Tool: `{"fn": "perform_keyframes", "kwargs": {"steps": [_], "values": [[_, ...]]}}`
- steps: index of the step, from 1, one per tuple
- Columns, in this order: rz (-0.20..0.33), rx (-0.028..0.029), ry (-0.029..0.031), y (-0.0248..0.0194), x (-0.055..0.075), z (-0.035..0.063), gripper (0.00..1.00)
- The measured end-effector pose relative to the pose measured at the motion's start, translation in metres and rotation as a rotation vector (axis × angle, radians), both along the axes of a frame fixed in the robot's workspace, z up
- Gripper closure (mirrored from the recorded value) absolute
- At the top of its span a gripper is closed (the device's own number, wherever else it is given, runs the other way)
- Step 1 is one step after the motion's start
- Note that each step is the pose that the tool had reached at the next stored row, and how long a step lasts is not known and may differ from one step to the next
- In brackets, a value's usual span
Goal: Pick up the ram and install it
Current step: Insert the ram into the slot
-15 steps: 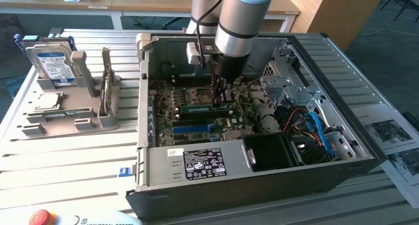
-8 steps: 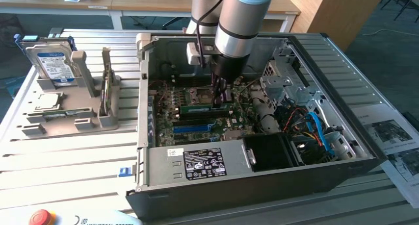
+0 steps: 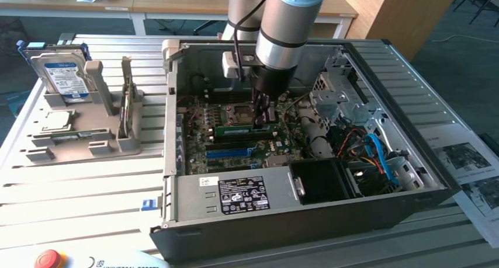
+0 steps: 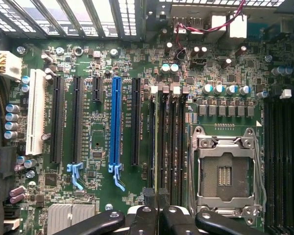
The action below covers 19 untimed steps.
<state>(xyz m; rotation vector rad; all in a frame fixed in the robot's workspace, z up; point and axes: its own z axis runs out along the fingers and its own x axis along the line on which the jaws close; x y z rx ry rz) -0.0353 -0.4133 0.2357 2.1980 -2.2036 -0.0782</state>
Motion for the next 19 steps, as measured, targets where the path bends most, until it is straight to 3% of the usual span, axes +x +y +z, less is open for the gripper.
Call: {"fn": "perform_keyframes", "kwargs": {"steps": [19], "values": [[-0.001,0.0008,-0.0002,-0.0013,0.0000,-0.0024,0.88]]}}
